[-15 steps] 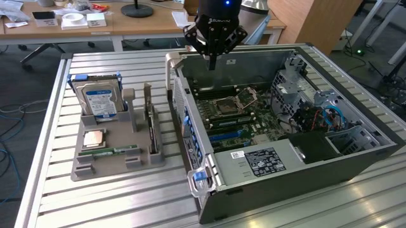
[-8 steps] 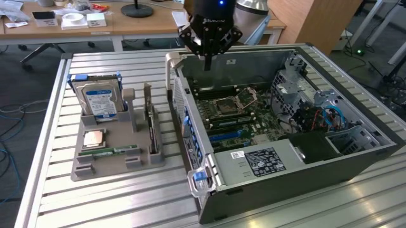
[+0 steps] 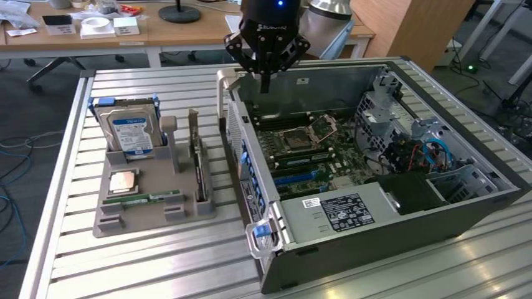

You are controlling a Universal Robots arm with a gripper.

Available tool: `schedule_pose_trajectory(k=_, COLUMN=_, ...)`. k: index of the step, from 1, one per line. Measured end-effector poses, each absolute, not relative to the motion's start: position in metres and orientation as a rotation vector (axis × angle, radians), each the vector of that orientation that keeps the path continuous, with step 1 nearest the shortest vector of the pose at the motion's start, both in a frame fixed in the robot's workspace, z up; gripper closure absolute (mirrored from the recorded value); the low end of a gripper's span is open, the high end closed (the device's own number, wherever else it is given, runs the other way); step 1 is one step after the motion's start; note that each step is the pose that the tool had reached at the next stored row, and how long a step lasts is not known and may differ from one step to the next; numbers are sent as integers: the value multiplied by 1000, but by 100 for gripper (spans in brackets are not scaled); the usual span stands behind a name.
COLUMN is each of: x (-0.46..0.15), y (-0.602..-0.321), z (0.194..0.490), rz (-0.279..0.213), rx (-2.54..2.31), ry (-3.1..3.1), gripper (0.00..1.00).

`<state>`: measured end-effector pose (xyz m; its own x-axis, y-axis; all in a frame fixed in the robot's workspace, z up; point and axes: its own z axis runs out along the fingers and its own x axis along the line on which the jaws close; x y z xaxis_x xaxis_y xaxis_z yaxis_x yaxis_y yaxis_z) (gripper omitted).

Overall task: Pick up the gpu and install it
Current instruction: 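Reach for the gpu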

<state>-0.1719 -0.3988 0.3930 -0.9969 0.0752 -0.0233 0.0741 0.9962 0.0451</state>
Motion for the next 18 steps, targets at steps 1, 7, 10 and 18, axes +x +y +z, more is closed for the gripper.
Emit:
schedule_pose_trajectory(k=1, x=-174, y=-399, z=393, rz=69, rx=117, ry=3114, gripper=89)
schedule_pose_trajectory(k=7, x=-183, y=-399, z=393, rz=69, rx=117, ry=3114, gripper=89)
schedule_pose_trajectory(k=10, x=-187, y=-399, z=393, rz=69, rx=117, ry=3114, gripper=89)
schedule_pose_trajectory(k=18, x=-198, y=-399, z=393, rz=69, rx=117, ry=3114, gripper=89)
